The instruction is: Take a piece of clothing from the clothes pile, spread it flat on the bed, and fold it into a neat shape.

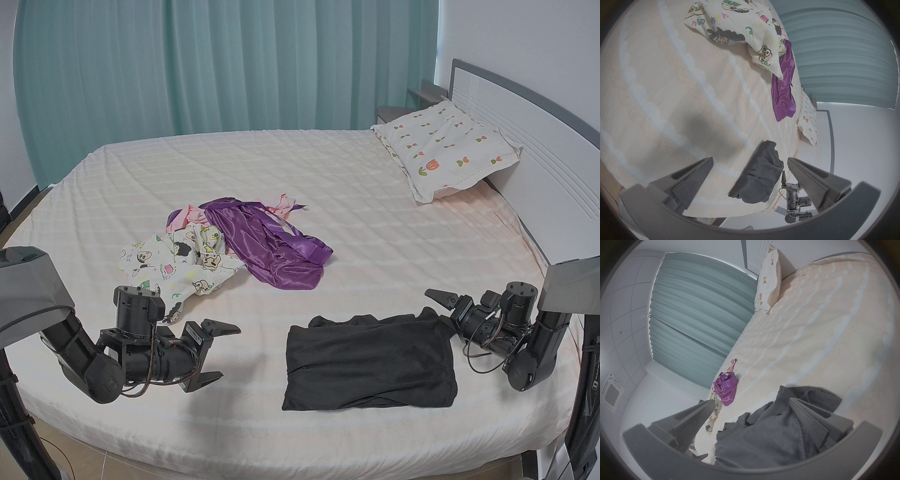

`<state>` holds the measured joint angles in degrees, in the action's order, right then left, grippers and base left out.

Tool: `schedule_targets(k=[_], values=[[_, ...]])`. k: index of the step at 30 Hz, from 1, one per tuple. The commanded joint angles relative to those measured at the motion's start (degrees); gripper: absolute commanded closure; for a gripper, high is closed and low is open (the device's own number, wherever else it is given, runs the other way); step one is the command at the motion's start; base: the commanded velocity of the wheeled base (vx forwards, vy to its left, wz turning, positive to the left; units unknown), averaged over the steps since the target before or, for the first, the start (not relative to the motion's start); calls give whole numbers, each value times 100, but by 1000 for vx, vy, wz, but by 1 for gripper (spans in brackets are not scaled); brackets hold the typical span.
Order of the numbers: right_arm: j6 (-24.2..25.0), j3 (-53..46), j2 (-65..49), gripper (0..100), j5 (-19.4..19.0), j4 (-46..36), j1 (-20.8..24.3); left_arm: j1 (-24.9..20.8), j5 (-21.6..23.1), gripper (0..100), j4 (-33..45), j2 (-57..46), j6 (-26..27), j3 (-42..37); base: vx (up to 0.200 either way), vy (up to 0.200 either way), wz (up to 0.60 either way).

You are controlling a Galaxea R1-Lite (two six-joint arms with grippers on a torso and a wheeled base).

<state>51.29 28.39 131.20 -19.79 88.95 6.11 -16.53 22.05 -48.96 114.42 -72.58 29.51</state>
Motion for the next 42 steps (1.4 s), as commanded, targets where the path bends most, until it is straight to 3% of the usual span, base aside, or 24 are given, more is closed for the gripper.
schedule_targets(k=[1,17,18,42], values=[[-31,228,398,0,10,61,22,1,1,0,9,10,7,-7,0,0,0],[-40,219,574,0,1,61,-39,1,1,0,0,10,16,-7,0,0,0],[-40,202,574,100,1,61,-22,-8,1,0,0,10,16,-7,0,0,0],[189,545,697,100,54,61,-417,-8,1,0,0,19,25,-7,0,0,0]])
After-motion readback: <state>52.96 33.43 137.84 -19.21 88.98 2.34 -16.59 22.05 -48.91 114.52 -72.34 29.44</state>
